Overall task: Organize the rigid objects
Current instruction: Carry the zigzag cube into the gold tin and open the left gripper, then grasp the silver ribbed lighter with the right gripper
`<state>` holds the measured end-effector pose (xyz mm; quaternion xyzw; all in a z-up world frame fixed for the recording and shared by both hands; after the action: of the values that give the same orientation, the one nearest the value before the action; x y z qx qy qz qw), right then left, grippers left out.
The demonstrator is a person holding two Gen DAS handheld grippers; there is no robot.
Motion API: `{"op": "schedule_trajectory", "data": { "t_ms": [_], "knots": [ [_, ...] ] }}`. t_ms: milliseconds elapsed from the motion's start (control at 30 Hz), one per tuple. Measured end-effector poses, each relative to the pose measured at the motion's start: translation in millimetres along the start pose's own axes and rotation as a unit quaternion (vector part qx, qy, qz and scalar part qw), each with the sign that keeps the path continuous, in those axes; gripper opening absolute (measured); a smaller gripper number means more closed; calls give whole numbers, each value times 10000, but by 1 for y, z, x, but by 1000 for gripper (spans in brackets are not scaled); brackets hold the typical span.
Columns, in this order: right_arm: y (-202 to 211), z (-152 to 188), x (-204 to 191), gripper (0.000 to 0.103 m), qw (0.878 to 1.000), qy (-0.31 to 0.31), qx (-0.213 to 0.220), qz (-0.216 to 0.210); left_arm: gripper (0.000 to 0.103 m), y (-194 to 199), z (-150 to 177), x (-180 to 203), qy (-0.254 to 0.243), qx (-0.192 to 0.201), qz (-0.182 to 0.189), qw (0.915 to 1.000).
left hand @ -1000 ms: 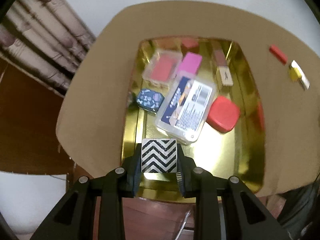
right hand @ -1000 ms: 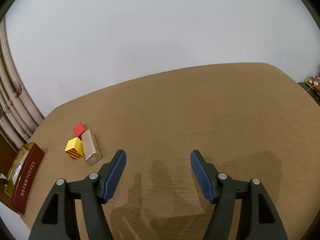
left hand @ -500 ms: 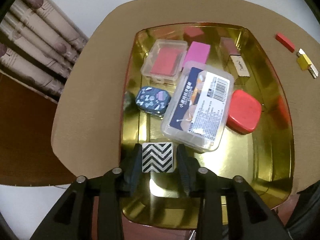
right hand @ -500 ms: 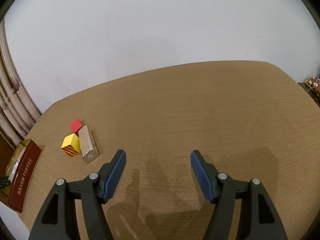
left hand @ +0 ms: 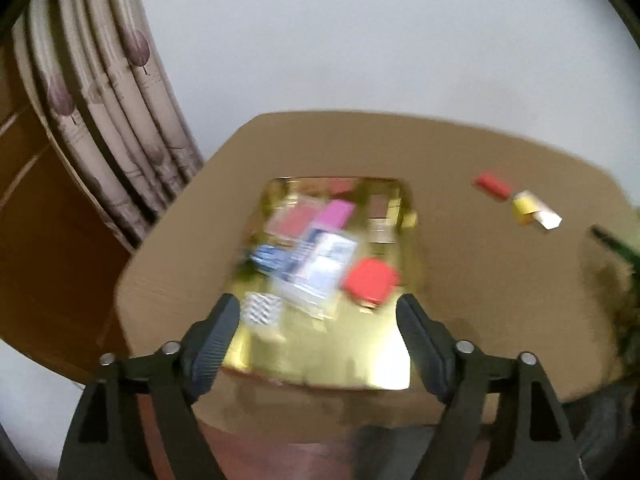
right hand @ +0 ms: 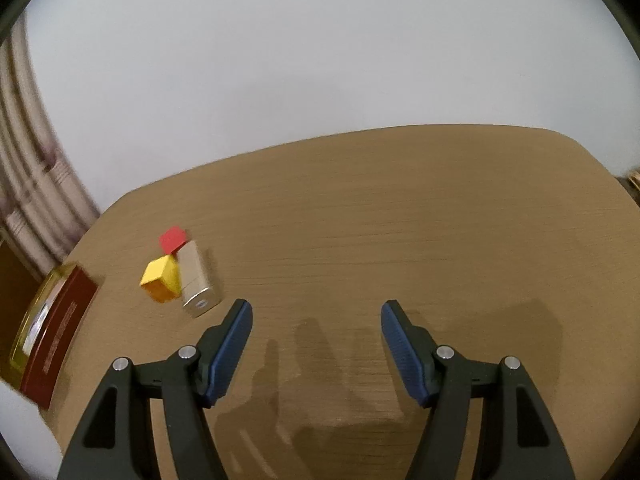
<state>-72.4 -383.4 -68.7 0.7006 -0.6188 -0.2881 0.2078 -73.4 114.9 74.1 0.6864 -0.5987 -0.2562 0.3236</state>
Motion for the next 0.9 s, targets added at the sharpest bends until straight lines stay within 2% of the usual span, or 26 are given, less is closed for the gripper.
{"op": "schedule_trajectory", "data": {
  "t_ms": [33,167,300,367,500,700,833,900],
  "knots": [
    [-2,-2,-9,69,9997,201,-41,-124,78,7,8,11,42,19,187,9998],
    [-9,-10,-54,69,9916,1131,-306,-547,80,13,42,39,74,-116,539,9984],
    [-27,-21,-94,69,9743,2062,-592,-688,81,8,70,58,-30,-296,605,9977],
    [-36,-29,-102,67,9698,2218,-688,-746,81,0,81,62,5,-503,642,9967],
    [-60,-41,-110,60,9615,2512,-940,-596,81,-15,94,61,168,-887,764,9930],
    [-82,-42,-112,58,9541,2676,-1233,-539,81,-10,91,56,106,-611,558,9965],
    [-99,-41,-120,51,9431,2930,-1501,-470,81,-8,93,61,-75,-524,472,9975],
    [-104,-44,-122,45,9415,2949,-1547,-525,81,-10,96,62,-150,-565,452,9973]
  ]
}}
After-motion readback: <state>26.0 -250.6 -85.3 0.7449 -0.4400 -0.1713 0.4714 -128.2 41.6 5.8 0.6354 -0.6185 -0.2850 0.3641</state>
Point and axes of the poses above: each gripper's, at about its wrist camera, not at the fingertips, and y roughly against the way its jaws point, x to its right, z to its underside, the point moved 6 cm from there along -y, roughly the way its jaws point, and after that the axes turned 11 degrees about y, right-handed, at the moved point
